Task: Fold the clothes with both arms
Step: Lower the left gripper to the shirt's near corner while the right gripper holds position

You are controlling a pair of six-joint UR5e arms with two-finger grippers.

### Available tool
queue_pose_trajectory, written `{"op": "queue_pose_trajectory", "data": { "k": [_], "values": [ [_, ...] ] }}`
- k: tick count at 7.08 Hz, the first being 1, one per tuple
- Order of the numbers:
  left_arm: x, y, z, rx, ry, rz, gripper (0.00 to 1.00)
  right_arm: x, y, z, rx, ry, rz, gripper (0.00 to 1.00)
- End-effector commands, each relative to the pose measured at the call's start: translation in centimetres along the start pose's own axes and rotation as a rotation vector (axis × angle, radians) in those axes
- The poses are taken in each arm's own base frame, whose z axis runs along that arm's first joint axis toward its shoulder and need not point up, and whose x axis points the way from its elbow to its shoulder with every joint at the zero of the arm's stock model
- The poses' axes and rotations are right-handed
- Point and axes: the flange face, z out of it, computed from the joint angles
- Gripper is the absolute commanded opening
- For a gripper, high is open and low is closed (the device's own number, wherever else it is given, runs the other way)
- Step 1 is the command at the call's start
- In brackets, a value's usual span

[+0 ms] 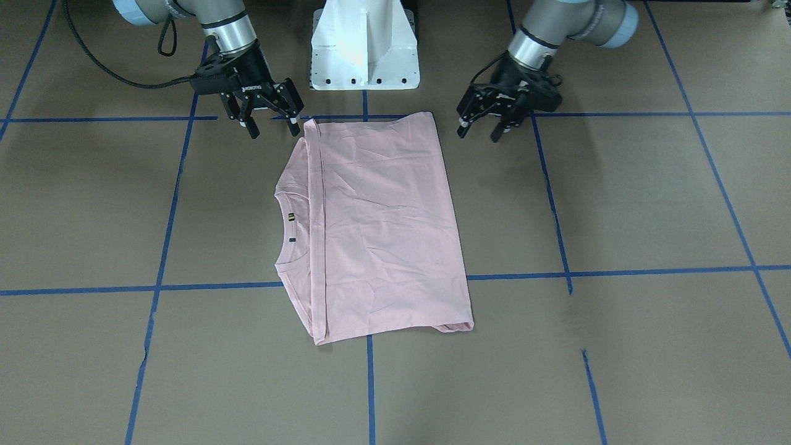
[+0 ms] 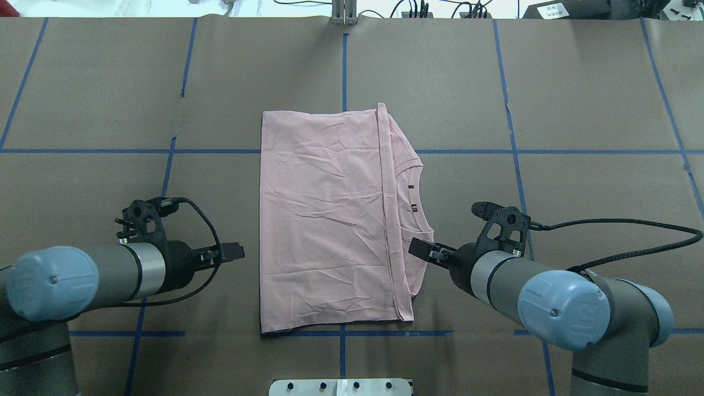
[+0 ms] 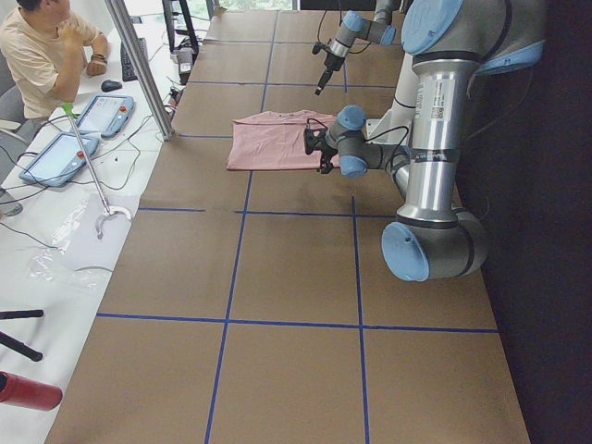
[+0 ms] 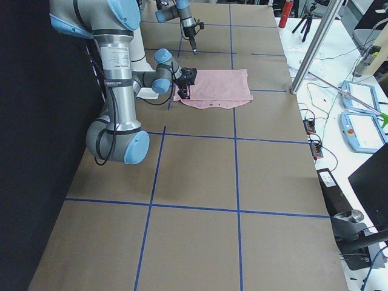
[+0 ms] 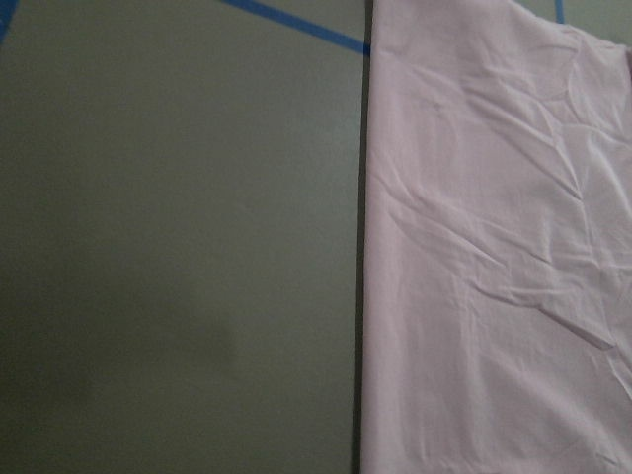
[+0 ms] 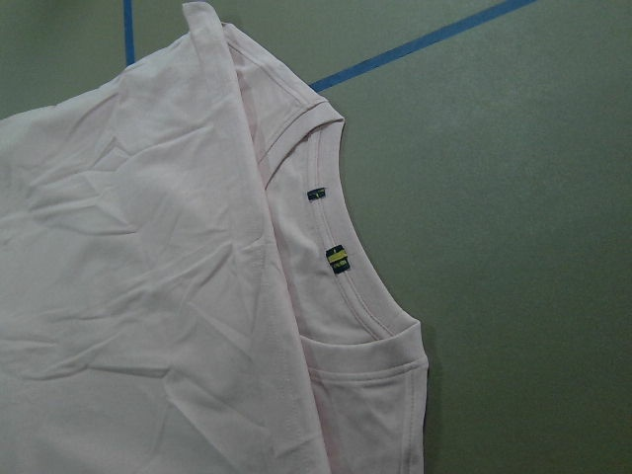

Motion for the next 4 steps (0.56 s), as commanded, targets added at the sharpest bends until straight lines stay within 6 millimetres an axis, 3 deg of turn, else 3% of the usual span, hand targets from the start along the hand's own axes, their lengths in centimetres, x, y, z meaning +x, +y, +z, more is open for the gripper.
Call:
{"op": "queue_pose_trajectory", "data": {
  "k": [1, 2, 4],
  "values": [
    [3.6, 5.4, 1.8, -0.062, -0.066, -0.078, 0.71, 0.0, 0.1, 0.1, -0.001, 0.001, -0.001, 1.0],
    [3.3, 8.0, 2.5, -0.098, -0.087, -0.089, 0.68, -0.1, 0.1, 0.0, -0.001, -0.002, 0.001, 1.0],
    [2.7, 8.9, 4.4, -0.072, -0.113, -0.086, 0.63, -0.1, 0.2, 0.0, -0.001, -0.001, 0.0, 1.0]
  ]
}}
